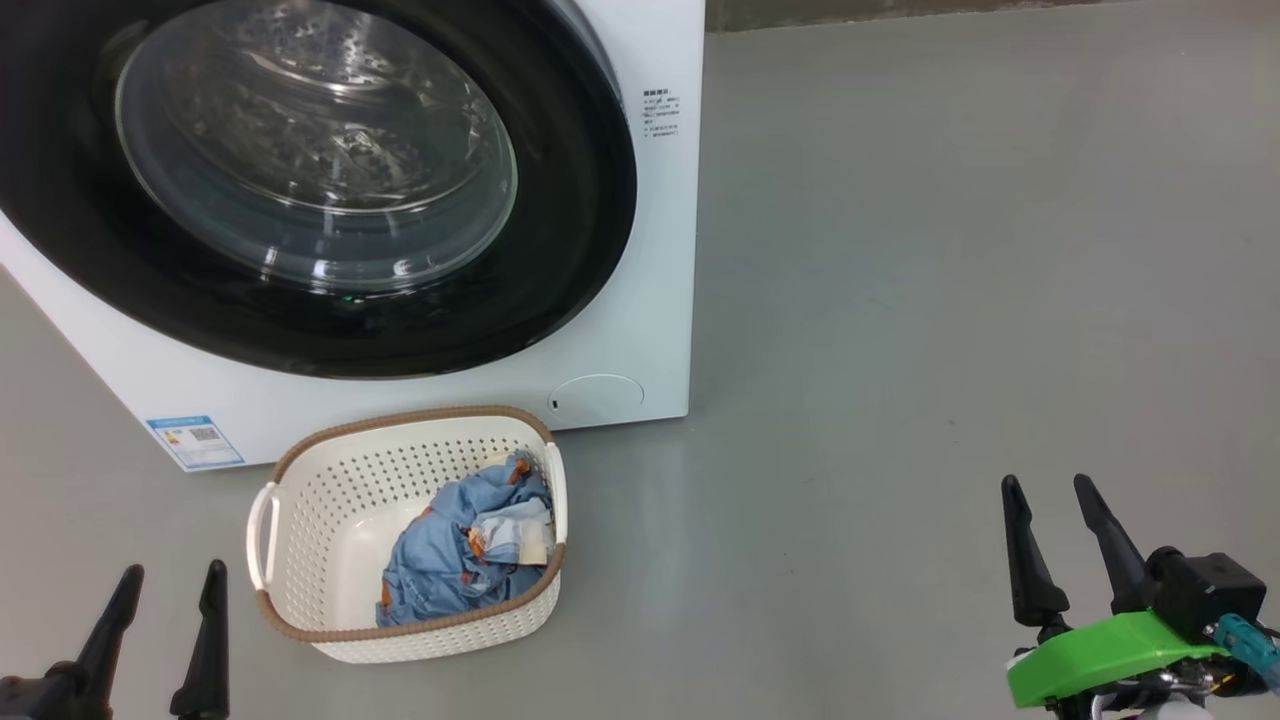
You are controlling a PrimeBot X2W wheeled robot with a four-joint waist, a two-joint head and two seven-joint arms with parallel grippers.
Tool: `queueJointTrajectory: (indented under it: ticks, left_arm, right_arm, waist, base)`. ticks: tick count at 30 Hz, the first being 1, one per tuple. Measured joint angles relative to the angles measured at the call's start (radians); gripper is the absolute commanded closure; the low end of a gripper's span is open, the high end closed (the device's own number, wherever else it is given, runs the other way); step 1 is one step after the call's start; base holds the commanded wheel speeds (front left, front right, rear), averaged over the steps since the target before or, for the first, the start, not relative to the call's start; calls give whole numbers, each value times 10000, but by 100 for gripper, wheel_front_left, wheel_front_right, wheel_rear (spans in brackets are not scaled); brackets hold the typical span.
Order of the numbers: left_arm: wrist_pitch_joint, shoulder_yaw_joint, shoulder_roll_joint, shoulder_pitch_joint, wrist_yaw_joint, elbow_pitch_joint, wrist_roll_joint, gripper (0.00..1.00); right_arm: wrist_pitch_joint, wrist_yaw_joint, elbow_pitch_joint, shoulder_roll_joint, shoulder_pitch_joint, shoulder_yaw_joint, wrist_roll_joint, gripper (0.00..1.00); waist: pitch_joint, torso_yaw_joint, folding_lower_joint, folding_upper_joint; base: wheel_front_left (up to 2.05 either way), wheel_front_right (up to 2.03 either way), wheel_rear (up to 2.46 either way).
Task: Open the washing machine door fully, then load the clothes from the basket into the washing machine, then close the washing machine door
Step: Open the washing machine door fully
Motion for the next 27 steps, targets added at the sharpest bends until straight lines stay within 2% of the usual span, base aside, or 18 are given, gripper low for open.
queueJointTrajectory:
  ticks: [14, 17, 24, 25, 26, 27]
  left_arm:
    - [0, 88, -272, 273, 0, -420, 249, 0]
    - [0, 81, -278, 272, 0, -433, 249, 0]
    - [0, 19, -194, 186, 0, -431, 159, 0]
    - [0, -4, -167, 183, 0, -431, 125, 0]
    - [0, -29, -144, 182, 0, -430, 67, 0]
    - [0, -65, -128, 179, 0, -428, 10, 0]
  right_arm:
    - [-2, 0, -318, -12, -1294, 21, 1561, 0]
    - [-2, 0, -341, -23, -1752, -10, 2429, 0]
    - [-73, 0, -144, -67, -3019, 155, 5599, 0]
    - [-73, 0, -46, -73, -3188, 153, 5973, 11]
    - [-75, 0, 61, -81, -3338, 155, 6295, 54]
    - [-75, 0, 192, -82, -3484, 157, 6564, 80]
  waist:
    - [453, 180, 0, 0]
    - [582, 261, 0, 0]
    - [952, 447, 0, 0]
    - [1007, 478, 0, 0]
    - [1062, 510, 0, 0]
    - [1119, 545, 0, 0]
  base:
    - [0, 0, 0]
    - [0, 0, 0]
    - [0, 0, 0]
    - [0, 0, 0]
    - [0, 0, 0]
    - [0, 0, 0]
